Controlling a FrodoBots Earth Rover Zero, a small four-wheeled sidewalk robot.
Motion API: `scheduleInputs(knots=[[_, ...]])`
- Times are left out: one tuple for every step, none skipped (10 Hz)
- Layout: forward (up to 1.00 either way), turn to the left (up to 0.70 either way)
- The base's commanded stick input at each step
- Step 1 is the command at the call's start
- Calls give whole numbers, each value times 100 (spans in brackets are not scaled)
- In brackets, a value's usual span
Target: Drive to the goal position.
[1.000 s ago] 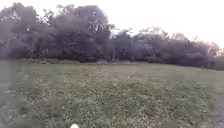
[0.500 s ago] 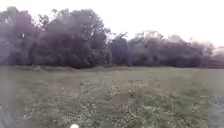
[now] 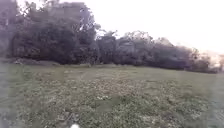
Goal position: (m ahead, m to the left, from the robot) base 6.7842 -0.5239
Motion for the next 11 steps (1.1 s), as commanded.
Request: scheduleInputs(knots=[[85, 0], [85, 0], [85, 0], [85, 0], [85, -2], [85, -21], [85, -25], [85, -29], [85, -30], [85, -32], [85, -34]])
